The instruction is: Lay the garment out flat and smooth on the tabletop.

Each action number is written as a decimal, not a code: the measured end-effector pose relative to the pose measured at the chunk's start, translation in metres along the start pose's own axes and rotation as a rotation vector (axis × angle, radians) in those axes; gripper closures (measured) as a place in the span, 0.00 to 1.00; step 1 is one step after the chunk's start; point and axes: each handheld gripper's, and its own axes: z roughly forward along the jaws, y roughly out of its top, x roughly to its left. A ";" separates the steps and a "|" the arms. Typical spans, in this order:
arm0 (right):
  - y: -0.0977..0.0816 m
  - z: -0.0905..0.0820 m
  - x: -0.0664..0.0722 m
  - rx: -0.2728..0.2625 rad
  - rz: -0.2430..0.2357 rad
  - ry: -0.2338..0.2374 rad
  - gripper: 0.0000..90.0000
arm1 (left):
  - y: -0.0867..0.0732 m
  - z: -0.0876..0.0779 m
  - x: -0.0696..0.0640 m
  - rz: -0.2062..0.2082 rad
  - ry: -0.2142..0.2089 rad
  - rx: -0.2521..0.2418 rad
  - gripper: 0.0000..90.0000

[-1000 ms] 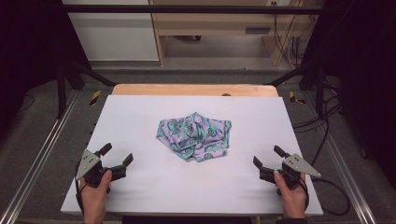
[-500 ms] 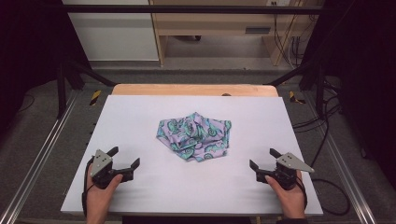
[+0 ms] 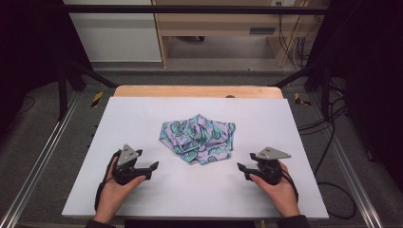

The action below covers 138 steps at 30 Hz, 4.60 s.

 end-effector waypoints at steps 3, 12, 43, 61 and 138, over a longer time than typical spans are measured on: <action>0.014 0.016 0.006 0.031 -0.021 0.019 0.46 | 0.010 0.016 0.004 0.013 0.011 0.046 0.31; 0.035 0.044 -0.001 0.063 0.011 -0.001 0.66 | 0.026 0.048 0.018 0.013 0.054 0.106 0.47; 0.034 0.074 -0.008 0.113 0.087 0.063 0.93 | 0.032 0.081 0.020 -0.063 -0.032 0.151 0.95; -0.015 0.008 0.023 0.086 0.064 0.090 0.93 | 0.008 0.027 -0.035 -0.024 -0.110 0.112 0.95; -0.036 -0.008 0.031 -0.070 0.078 0.016 0.50 | 0.013 0.001 -0.089 -0.013 -0.129 0.019 0.99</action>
